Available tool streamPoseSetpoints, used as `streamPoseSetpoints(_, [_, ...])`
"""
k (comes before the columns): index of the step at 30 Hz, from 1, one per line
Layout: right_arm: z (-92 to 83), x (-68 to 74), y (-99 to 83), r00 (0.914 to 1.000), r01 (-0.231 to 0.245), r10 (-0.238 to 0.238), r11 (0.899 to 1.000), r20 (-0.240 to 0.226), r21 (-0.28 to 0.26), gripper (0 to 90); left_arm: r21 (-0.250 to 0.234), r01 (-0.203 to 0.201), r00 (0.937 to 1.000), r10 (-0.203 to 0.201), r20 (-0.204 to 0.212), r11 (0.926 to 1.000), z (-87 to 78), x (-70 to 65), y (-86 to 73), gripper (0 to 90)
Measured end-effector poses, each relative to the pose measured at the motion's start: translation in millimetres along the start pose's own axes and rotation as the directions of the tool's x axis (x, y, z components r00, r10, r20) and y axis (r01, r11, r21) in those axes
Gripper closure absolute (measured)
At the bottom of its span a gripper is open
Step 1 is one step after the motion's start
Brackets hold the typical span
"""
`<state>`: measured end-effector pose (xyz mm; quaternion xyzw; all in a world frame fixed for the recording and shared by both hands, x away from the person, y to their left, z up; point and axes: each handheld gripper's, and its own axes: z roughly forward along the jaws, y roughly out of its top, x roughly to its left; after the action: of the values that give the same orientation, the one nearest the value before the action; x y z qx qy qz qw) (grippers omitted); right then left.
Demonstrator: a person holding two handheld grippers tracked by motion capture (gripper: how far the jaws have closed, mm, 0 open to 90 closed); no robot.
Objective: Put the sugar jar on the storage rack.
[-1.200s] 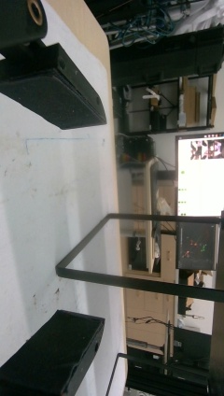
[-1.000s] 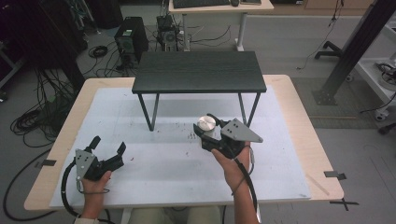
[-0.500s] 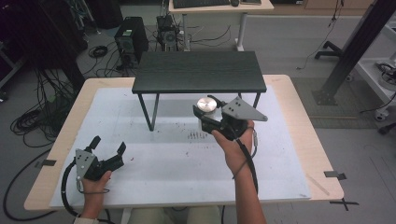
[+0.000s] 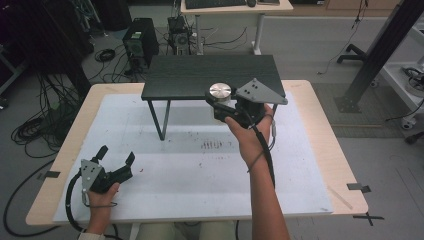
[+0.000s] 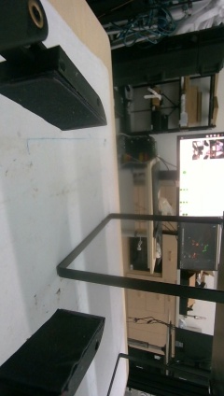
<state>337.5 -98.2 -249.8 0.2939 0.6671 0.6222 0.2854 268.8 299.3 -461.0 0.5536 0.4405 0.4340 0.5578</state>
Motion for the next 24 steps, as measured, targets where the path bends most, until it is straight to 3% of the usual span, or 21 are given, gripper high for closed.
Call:
streamPoseSetpoints(15, [19.8, -18.8, 25.4, 0.9988, 0.005, -0.005, 1.0, 0.048, 0.007, 42.7, -0.002, 0.001, 1.0, -0.001, -0.002, 1.0, 0.0, -0.1, -0.1, 5.6])
streamPoseSetpoints(24, [43.9, -40.1, 34.4, 0.993, -0.001, -0.001, 1.0, 0.118, 0.014, 42.7, -0.003, 0.003, 1.0, -0.003, -0.001, 1.0, 0.1, -0.3, -0.1, 5.6])
